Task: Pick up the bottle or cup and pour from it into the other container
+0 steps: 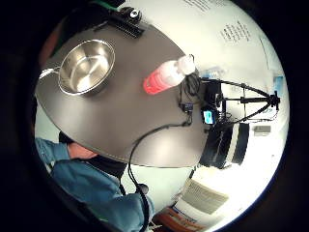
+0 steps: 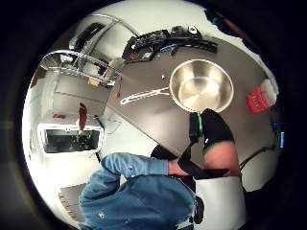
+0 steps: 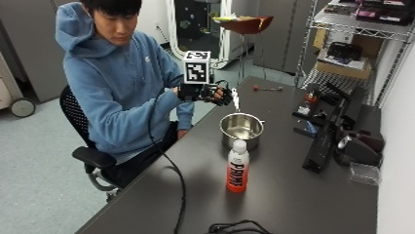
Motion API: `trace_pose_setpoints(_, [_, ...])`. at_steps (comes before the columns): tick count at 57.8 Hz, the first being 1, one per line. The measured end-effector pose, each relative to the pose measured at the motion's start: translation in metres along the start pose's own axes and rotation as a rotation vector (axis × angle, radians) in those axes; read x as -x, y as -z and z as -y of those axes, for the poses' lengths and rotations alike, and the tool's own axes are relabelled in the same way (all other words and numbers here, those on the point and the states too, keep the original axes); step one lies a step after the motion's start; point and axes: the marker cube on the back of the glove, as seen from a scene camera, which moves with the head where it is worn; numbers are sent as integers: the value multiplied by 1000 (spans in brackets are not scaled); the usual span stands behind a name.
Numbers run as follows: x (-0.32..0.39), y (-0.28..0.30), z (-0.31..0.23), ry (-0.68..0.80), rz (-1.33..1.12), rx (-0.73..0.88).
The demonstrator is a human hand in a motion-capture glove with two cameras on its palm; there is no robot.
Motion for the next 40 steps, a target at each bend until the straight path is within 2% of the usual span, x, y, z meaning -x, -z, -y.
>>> trace_pose_setpoints(18, [-76,5,-34,-83,-35,1])
trace_pose_setpoints(40, [-165,15,-57,-160,2,-121])
